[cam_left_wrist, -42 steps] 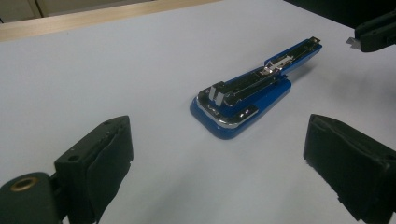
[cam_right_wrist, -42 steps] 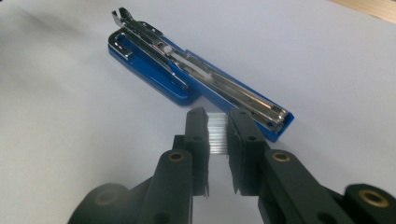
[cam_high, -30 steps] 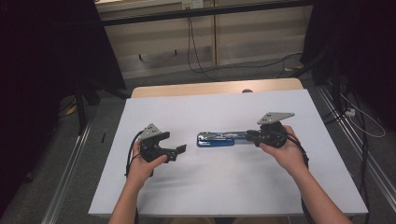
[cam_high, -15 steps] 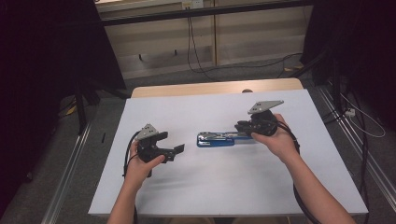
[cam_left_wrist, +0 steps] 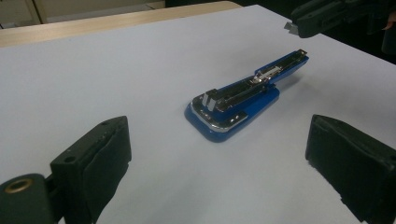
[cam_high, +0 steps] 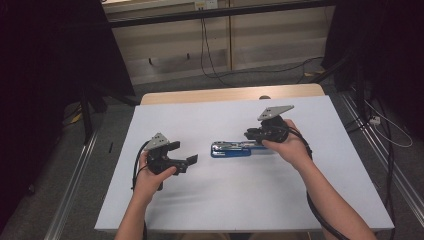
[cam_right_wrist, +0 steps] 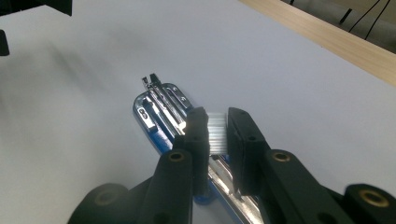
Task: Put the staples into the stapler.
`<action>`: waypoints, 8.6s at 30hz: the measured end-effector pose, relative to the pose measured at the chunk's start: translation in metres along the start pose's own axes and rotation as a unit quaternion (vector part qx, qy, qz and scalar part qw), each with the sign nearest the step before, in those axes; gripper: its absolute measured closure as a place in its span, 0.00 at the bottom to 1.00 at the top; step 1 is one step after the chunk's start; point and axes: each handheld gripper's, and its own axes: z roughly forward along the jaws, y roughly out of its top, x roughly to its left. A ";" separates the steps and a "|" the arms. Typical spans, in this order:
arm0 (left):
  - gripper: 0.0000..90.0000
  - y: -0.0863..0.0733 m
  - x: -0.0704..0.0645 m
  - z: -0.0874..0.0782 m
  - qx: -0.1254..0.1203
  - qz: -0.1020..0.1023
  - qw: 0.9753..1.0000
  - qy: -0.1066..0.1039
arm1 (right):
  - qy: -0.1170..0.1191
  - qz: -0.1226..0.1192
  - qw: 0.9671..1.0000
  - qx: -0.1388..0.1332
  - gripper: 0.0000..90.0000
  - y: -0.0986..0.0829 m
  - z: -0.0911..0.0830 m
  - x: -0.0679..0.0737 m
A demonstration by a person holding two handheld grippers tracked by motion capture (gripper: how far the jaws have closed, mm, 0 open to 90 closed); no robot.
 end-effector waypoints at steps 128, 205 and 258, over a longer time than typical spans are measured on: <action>0.09 -0.009 -0.003 0.007 0.041 0.002 0.999 -0.001 | 0.119 -0.096 0.988 0.014 0.88 0.026 0.061 -0.002; 0.09 -0.012 0.000 0.004 0.046 -0.006 0.999 0.008 | 0.167 -0.168 0.971 0.039 0.88 0.026 0.098 0.007; 0.09 -0.013 0.003 0.004 0.048 -0.010 0.999 0.008 | 0.193 -0.195 0.960 0.047 0.88 0.027 0.104 0.001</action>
